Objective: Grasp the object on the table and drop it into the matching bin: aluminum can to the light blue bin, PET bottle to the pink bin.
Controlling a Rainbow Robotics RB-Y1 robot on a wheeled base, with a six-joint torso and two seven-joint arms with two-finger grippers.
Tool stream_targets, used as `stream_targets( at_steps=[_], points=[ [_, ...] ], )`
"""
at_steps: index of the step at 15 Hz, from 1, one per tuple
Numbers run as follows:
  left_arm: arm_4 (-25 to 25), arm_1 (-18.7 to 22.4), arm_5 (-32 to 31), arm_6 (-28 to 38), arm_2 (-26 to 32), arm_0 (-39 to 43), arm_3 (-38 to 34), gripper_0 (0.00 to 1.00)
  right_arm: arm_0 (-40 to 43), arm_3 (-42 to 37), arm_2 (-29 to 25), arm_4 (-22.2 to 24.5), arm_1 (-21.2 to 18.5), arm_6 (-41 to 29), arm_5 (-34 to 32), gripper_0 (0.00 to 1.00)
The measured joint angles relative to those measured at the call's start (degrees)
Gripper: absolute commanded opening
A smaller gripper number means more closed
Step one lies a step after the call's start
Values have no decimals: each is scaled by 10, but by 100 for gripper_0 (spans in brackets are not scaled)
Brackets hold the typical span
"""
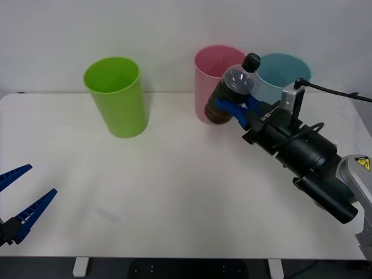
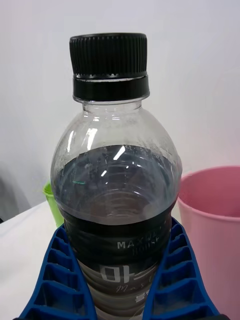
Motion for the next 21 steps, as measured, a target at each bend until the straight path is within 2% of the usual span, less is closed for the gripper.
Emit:
stream_targets(
  at_steps=[5, 10, 15, 21],
  points=[
    [0, 0, 0, 0, 0, 0, 0, 100, -26, -38, -7, 14, -33, -85, 13, 0],
    [0, 0, 0, 0, 0, 0, 0, 100, -81, -25, -10, 19, -65, -116, 28, 0],
    [0, 0, 0, 0, 0, 0, 0, 100, -167, 72, -7, 36, -68, -118, 27, 0],
    [0, 0, 0, 0, 0, 0, 0, 100, -270, 208, -5, 77, -42, -115, 27, 0]
  ],
)
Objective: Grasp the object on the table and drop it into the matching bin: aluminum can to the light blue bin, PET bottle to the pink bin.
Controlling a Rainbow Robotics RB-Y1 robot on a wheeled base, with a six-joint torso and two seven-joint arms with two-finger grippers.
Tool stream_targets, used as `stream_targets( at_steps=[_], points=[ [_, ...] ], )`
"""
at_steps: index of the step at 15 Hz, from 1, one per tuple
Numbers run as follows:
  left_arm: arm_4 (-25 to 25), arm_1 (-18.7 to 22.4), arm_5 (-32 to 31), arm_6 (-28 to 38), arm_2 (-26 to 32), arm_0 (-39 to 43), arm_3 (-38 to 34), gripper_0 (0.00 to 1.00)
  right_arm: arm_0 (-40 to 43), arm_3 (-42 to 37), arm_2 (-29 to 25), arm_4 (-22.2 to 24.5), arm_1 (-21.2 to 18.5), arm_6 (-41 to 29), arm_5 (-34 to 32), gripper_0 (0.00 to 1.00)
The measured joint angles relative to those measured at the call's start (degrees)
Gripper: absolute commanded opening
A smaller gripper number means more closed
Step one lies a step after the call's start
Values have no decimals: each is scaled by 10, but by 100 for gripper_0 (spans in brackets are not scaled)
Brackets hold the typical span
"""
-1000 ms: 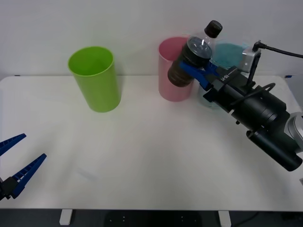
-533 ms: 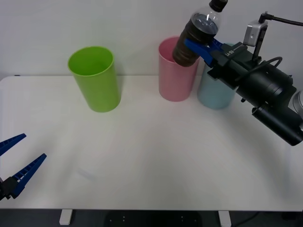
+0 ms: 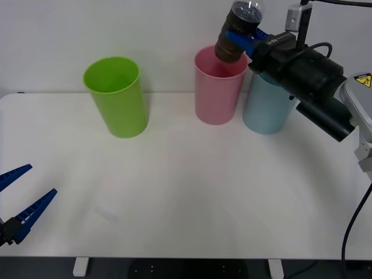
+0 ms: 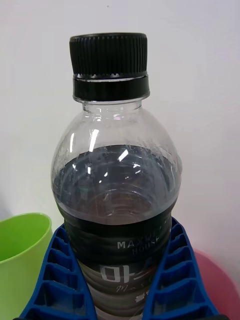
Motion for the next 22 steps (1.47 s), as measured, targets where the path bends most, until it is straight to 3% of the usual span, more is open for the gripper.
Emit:
stream_targets(
  at_steps=[8, 14, 15, 16, 17, 22],
  points=[
    [0, 0, 0, 0, 0, 0, 0, 100, -101, 157, 0, 37, 37, 13, 2, 0],
    [0, 0, 0, 0, 0, 0, 0, 100, -113, 178, 0, 41, 42, 19, 8, 3],
    [0, 0, 0, 0, 0, 0, 0, 100, -113, 178, 0, 41, 42, 19, 8, 23],
    [0, 0, 0, 0, 0, 0, 0, 100, -113, 178, 0, 41, 42, 19, 8, 76],
    [0, 0, 0, 0, 0, 0, 0, 100, -113, 178, -1, 41, 42, 20, 8, 100],
    [0, 0, 0, 0, 0, 0, 0, 100, -113, 177, -3, 40, 42, 30, 8, 100]
  ],
)
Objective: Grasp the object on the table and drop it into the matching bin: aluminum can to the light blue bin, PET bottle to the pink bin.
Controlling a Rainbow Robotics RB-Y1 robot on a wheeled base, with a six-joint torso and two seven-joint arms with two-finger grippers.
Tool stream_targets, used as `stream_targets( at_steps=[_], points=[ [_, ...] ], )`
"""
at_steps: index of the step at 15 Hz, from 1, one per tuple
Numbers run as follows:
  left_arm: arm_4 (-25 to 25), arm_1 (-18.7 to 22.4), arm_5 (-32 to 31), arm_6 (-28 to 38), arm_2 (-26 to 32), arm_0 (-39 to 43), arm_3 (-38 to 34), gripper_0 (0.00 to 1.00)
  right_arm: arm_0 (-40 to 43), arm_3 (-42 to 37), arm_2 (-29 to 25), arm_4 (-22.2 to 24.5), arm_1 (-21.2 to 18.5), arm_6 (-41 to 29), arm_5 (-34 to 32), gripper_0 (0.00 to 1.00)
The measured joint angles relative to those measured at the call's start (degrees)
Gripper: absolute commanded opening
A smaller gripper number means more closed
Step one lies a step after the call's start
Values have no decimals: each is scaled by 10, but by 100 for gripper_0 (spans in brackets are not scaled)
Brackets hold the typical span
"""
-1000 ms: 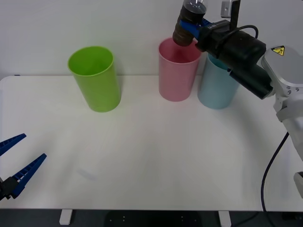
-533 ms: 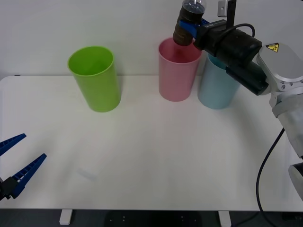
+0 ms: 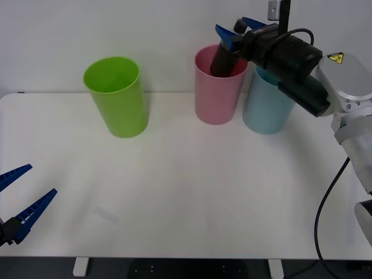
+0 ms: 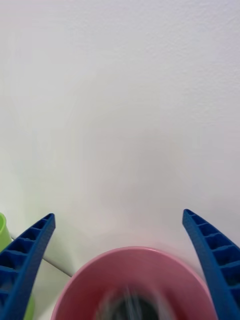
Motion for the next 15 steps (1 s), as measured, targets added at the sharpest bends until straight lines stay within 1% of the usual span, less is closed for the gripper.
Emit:
stream_targets(
  at_steps=[5, 8, 15],
  points=[
    [0, 0, 0, 0, 0, 0, 0, 100, 11, -11, -3, -11, 0, 7, -1, 100],
    [0, 0, 0, 0, 0, 0, 0, 100, 45, -58, -12, -12, -2, 8, -1, 100],
    [0, 0, 0, 0, 0, 0, 0, 100, 153, -198, -24, -14, -30, 5, -13, 100]
  ],
)
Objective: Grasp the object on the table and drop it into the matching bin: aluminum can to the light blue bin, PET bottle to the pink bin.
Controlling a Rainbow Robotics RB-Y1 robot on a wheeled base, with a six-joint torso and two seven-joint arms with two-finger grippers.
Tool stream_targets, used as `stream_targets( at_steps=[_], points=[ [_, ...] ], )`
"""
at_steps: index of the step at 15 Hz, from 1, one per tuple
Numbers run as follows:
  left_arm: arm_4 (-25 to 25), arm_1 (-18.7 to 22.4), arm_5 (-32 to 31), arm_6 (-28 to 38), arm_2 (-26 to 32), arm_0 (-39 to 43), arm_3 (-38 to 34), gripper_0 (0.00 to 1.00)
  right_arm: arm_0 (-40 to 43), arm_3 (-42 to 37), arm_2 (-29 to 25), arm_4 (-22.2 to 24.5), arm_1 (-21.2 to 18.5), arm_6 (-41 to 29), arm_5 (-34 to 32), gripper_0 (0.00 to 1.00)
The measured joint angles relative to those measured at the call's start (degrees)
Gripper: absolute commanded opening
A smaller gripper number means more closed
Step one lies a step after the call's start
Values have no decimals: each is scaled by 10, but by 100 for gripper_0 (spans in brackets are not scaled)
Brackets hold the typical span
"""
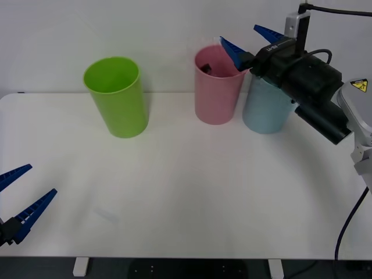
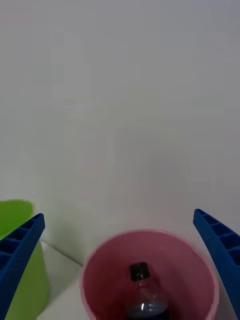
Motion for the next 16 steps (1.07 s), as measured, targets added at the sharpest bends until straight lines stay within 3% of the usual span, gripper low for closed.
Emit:
stream_targets(
  at_steps=[10, 16],
  points=[
    [0, 0, 0, 0, 0, 0, 0, 100, 184, -174, -59, -48, -60, 22, -81, 100],
    [0, 0, 0, 0, 0, 0, 0, 100, 279, -199, -144, -88, -79, 60, -209, 100]
  ],
)
